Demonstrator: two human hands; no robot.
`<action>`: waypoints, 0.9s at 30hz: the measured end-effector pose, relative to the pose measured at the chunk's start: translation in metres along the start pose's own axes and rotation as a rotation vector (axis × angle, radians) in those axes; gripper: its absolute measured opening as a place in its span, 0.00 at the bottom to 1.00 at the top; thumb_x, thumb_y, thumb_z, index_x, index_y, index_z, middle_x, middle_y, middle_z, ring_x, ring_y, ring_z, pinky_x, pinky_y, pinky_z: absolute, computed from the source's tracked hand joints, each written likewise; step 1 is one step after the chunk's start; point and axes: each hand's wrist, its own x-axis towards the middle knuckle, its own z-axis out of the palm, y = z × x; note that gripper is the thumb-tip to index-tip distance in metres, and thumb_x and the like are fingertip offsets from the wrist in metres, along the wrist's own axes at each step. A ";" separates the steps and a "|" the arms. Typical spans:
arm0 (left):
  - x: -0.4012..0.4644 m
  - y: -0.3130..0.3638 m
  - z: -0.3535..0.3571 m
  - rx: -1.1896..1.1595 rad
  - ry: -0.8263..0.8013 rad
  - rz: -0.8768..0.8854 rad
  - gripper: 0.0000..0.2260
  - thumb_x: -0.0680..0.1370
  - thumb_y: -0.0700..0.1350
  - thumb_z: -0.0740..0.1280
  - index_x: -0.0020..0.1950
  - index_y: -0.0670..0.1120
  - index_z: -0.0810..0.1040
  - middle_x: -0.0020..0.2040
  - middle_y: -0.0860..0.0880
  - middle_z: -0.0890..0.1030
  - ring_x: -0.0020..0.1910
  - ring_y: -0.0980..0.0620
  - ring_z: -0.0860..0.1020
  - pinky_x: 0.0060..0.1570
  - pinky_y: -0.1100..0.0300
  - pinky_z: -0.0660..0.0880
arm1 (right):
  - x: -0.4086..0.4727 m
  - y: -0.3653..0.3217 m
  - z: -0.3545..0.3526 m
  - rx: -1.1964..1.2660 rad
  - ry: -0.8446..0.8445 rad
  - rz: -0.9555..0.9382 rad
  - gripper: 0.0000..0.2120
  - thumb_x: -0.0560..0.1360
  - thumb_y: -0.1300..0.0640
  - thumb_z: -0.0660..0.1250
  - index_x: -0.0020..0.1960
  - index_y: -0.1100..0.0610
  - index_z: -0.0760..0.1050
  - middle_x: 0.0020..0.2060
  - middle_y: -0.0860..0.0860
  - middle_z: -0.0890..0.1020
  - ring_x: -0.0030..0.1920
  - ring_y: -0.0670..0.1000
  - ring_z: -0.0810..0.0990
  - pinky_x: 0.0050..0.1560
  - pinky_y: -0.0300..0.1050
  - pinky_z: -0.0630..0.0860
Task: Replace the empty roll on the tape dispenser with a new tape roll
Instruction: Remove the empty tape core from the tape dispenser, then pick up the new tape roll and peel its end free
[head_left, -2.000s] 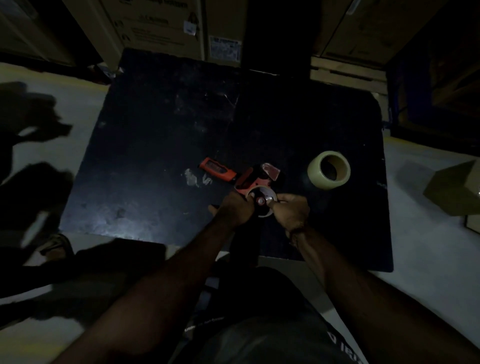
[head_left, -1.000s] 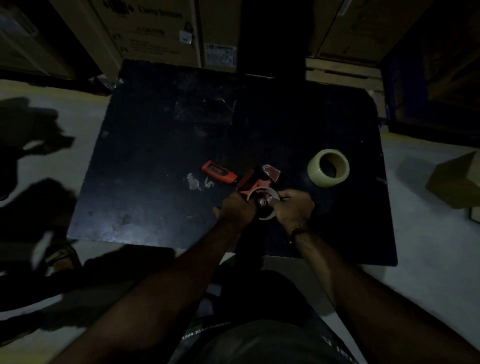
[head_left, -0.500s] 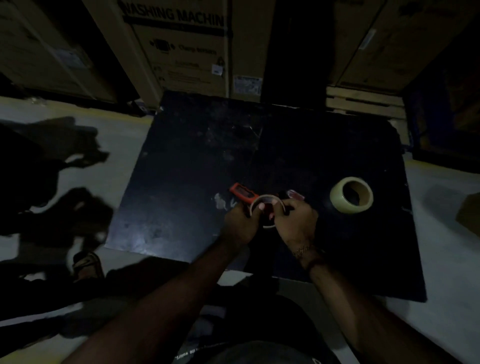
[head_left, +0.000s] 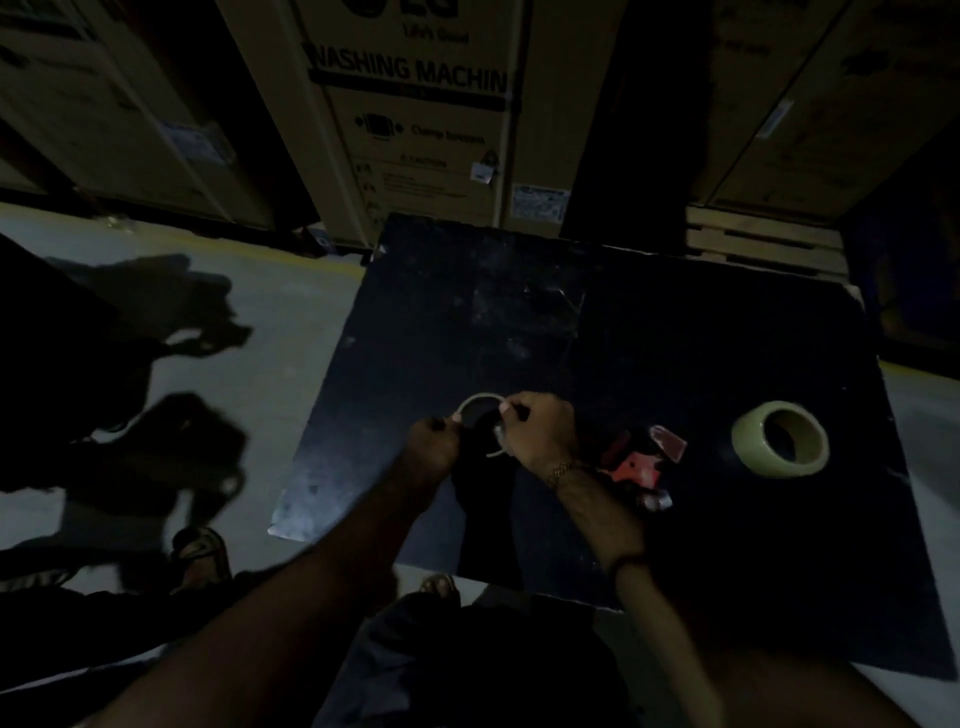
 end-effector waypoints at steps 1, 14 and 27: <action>0.001 -0.001 -0.006 0.003 -0.015 -0.007 0.12 0.84 0.37 0.63 0.42 0.42 0.79 0.36 0.49 0.77 0.35 0.56 0.74 0.23 0.77 0.69 | 0.003 -0.002 0.006 -0.003 -0.019 0.014 0.11 0.81 0.53 0.69 0.54 0.57 0.86 0.51 0.56 0.88 0.52 0.57 0.86 0.55 0.53 0.84; 0.013 -0.010 -0.027 0.095 -0.018 0.142 0.16 0.80 0.32 0.67 0.68 0.38 0.74 0.57 0.43 0.81 0.44 0.58 0.76 0.36 0.76 0.71 | 0.014 -0.010 0.040 0.053 -0.078 0.131 0.15 0.79 0.55 0.70 0.65 0.58 0.80 0.60 0.57 0.86 0.62 0.59 0.83 0.64 0.56 0.80; -0.018 0.004 0.041 0.454 -0.004 0.655 0.22 0.80 0.42 0.70 0.74 0.44 0.71 0.83 0.37 0.55 0.80 0.46 0.58 0.78 0.54 0.61 | -0.001 0.003 -0.068 0.116 0.373 0.166 0.08 0.79 0.58 0.66 0.51 0.50 0.84 0.52 0.51 0.87 0.52 0.54 0.85 0.46 0.41 0.77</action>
